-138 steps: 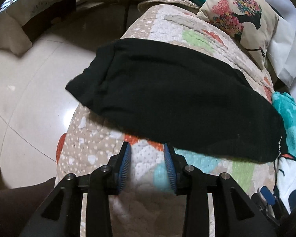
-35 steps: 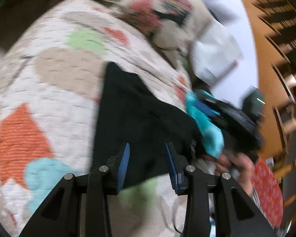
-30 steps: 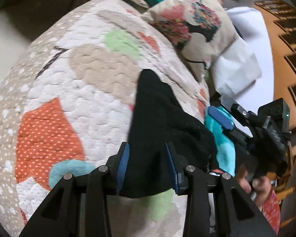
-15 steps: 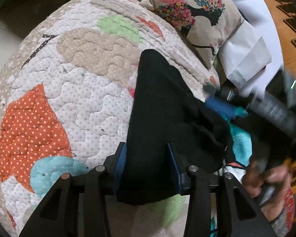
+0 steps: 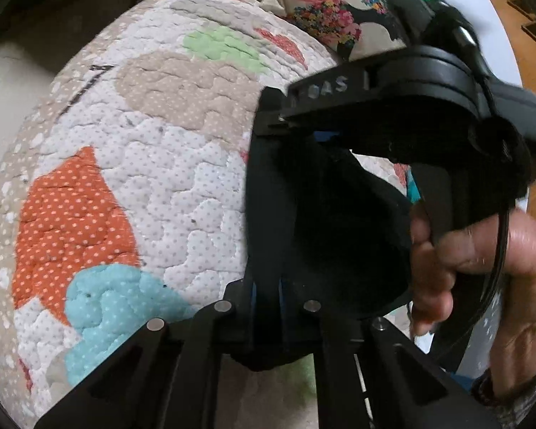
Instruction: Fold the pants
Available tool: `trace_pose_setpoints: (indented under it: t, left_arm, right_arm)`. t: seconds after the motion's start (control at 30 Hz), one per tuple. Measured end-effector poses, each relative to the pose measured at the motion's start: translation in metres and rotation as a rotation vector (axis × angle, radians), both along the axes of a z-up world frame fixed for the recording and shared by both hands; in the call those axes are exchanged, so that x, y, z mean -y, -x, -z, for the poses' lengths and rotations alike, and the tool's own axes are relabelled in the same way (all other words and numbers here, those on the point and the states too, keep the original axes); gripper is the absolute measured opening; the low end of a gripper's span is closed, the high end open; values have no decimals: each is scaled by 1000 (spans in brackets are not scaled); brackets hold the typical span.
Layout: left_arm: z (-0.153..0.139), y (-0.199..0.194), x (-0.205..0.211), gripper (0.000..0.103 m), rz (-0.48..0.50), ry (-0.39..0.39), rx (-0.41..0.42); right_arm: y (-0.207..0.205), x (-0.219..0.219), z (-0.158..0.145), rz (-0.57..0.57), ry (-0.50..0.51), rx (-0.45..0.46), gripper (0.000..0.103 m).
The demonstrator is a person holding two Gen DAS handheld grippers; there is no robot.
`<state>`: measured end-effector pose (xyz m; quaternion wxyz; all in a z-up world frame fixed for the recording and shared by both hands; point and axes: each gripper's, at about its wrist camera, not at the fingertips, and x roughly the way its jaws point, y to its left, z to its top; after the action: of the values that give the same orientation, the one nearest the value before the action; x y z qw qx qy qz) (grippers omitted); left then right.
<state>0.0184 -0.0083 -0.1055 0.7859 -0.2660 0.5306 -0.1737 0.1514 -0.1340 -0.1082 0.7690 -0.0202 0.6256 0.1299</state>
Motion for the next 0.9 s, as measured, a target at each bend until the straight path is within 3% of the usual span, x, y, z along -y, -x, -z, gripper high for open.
trace_pose_setpoints:
  t: [0.33, 0.5, 0.57, 0.63, 0.67, 0.73, 0.9]
  left_arm:
    - [-5, 10, -54, 8, -121, 29, -26]
    - [-5, 20, -91, 9, -231, -31, -54]
    - [0, 21, -99, 16, -273, -53, -86]
    - [7, 24, -108, 23, -313, -53, -130]
    - [11, 30, -115, 23, -330, -24, -145]
    - [16, 31, -123, 24, -356, 38, -170]
    - [5, 38, -135, 24, -405, 23, -117]
  right_arm:
    - [6, -51, -22, -74, -66, 59, 13]
    - [4, -96, -19, -126, -92, 51, 13]
    - [3, -112, -13, -142, -84, 45, 14]
    - [1, -113, -7, -134, -85, 23, 25]
    - [-1, -112, -6, -120, -99, 17, 26]
    - [-3, -102, -13, -86, -156, 27, 40]
    - [-2, -40, -65, 44, -283, 141, 50]
